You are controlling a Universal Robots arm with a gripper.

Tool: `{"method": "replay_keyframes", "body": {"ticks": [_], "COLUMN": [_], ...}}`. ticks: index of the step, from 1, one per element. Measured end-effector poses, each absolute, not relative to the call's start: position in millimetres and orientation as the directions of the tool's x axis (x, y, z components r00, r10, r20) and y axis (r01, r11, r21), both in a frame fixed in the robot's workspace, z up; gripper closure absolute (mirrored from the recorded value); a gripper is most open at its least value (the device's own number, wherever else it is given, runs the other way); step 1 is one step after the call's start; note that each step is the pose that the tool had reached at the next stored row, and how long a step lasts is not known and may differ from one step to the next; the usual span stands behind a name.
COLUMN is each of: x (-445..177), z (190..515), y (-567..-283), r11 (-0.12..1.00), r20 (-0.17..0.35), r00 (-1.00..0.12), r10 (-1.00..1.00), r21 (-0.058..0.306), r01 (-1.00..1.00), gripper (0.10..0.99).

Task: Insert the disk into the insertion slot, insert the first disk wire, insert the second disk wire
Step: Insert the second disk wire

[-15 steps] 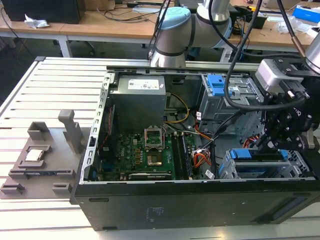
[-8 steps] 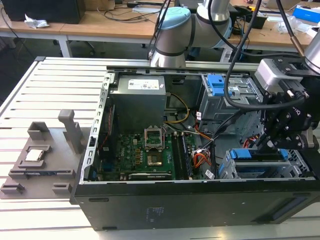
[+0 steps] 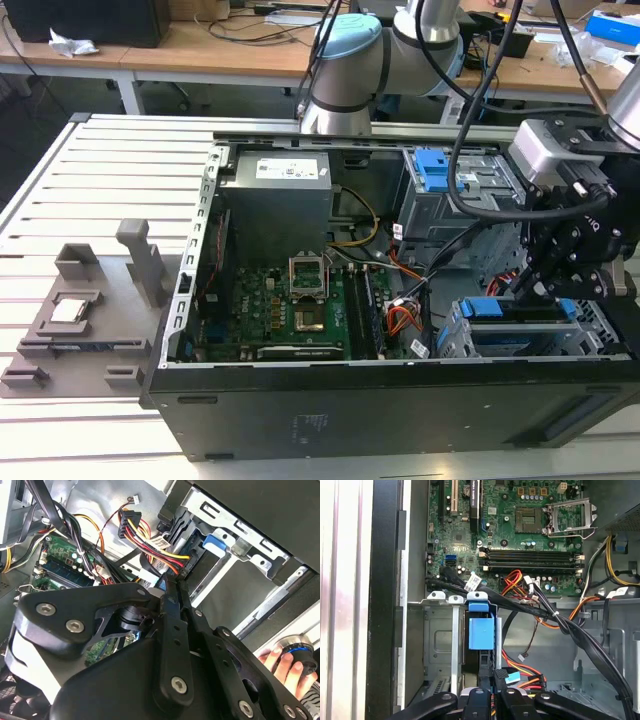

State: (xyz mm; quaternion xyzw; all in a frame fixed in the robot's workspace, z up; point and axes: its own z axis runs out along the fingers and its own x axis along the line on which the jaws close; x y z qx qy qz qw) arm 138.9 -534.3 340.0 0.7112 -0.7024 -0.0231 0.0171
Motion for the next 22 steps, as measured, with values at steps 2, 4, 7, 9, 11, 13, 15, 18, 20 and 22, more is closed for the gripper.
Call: {"method": "replay_keyframes", "body": {"ticks": [2, 4, 7, 9, 11, 13, 15, 18, 20, 22], "x": [139, 139, 140, 139, 139, 139, 139, 139, 139, 139], "z": [338, 336, 336, 335, 335, 346, 358, 376, 389, 395], "y": [-534, -535, -537, -537, -537, -536, -535, -531, -530, -529], "r11": [-0.013, -0.013, -0.012, -0.012, -0.013, -0.013, -0.013, -0.013, -0.013, -0.013], "r20": [-0.008, -0.008, -0.003, -0.005, -0.005, -0.010, -0.009, -0.009, -0.009, -0.009], "r00": [0.012, 0.012, 0.012, 0.012, 0.012, 0.012, 0.012, 0.012, 0.012, 0.012], "r10": [-1.000, -1.000, -1.000, -1.000, -1.000, -1.000, -1.000, -1.000, -1.000, -1.000], "r21": [0.057, 0.057, 0.056, 0.057, 0.057, 0.057, 0.057, 0.057, 0.057, 0.057], "r01": [-0.998, -0.998, -0.998, -0.998, -0.998, -0.998, -0.998, -0.998, -0.998, -0.998], "gripper": [0.937, 0.937, 0.937, 0.937, 0.867, 0.867, 0.867, 0.878, 0.980, 0.980]}}
